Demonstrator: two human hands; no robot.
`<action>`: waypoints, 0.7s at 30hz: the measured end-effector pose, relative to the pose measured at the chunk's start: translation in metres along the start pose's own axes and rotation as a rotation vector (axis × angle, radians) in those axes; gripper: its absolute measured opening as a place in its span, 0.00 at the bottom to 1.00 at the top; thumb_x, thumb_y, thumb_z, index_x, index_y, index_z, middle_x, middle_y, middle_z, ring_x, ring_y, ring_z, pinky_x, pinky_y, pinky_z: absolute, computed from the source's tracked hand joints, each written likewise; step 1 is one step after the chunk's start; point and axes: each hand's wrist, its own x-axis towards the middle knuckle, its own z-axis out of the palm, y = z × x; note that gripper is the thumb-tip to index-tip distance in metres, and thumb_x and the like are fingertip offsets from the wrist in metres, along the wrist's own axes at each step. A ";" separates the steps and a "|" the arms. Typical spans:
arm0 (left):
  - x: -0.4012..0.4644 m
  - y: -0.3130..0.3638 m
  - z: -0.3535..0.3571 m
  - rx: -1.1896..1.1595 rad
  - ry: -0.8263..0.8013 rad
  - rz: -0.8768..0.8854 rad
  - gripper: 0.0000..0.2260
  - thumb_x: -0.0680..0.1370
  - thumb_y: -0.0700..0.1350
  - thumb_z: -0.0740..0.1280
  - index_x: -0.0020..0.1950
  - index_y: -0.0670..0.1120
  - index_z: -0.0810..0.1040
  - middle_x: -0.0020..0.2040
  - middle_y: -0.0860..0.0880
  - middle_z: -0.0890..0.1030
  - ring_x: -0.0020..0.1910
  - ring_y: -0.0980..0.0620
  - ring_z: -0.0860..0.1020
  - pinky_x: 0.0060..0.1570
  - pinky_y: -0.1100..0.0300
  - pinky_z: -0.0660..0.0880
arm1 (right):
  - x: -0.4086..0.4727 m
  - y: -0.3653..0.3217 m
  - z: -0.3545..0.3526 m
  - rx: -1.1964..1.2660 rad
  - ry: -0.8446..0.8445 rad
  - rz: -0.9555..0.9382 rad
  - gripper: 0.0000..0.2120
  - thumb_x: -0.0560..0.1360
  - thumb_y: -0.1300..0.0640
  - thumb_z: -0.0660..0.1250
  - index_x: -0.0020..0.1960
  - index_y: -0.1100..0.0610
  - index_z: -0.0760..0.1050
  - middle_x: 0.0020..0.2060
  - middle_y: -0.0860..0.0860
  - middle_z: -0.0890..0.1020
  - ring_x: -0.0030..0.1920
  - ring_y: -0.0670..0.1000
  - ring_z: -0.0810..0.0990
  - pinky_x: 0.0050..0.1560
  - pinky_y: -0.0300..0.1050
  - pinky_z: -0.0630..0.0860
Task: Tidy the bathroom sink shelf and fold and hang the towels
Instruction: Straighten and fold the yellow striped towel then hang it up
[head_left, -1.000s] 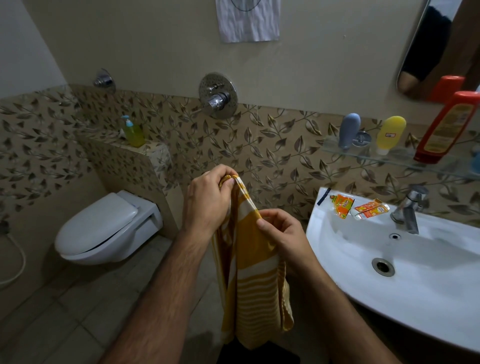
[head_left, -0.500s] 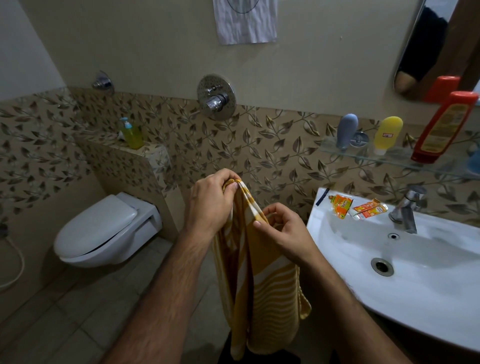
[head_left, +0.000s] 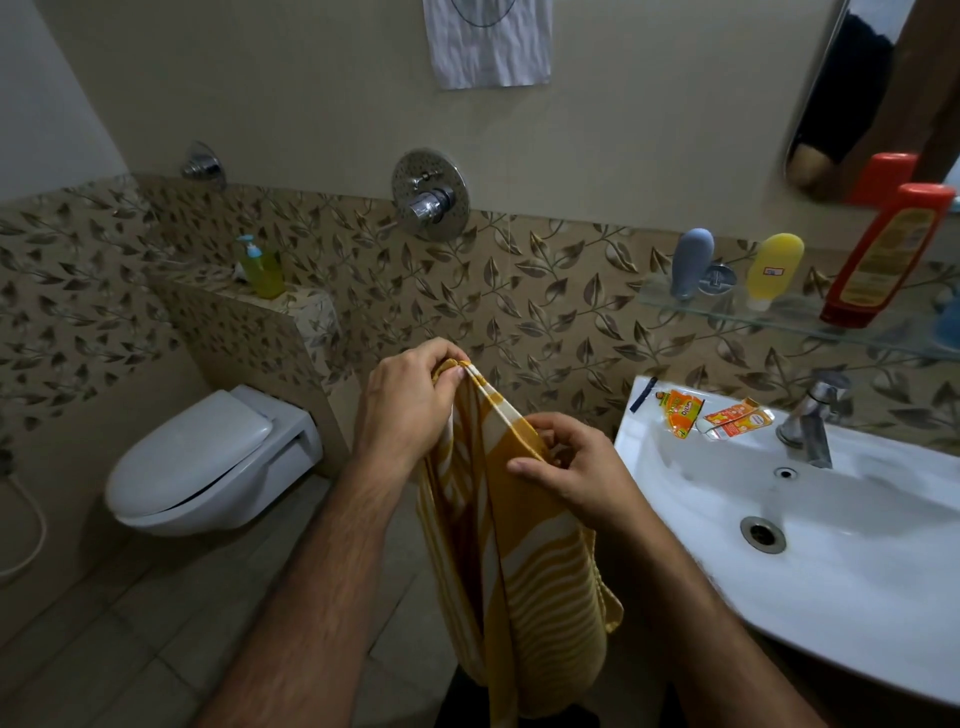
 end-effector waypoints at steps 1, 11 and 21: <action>0.000 0.000 0.000 0.003 -0.006 0.002 0.05 0.79 0.47 0.65 0.51 0.55 0.80 0.44 0.57 0.80 0.45 0.57 0.77 0.43 0.59 0.73 | 0.001 0.001 0.000 -0.036 -0.022 0.027 0.16 0.68 0.40 0.74 0.54 0.32 0.75 0.53 0.43 0.80 0.54 0.47 0.80 0.51 0.50 0.83; 0.003 -0.006 0.002 0.034 -0.039 -0.007 0.04 0.79 0.49 0.65 0.52 0.56 0.79 0.44 0.58 0.80 0.46 0.57 0.77 0.44 0.59 0.75 | 0.003 0.009 0.005 0.025 0.139 0.131 0.09 0.71 0.52 0.75 0.48 0.46 0.77 0.48 0.47 0.80 0.50 0.48 0.81 0.48 0.50 0.83; 0.005 -0.016 0.002 0.049 -0.052 -0.034 0.04 0.78 0.50 0.66 0.50 0.58 0.80 0.45 0.57 0.81 0.47 0.56 0.77 0.46 0.58 0.74 | 0.006 0.010 0.004 -0.141 0.216 0.112 0.06 0.72 0.47 0.74 0.42 0.48 0.80 0.40 0.45 0.82 0.44 0.45 0.81 0.42 0.46 0.82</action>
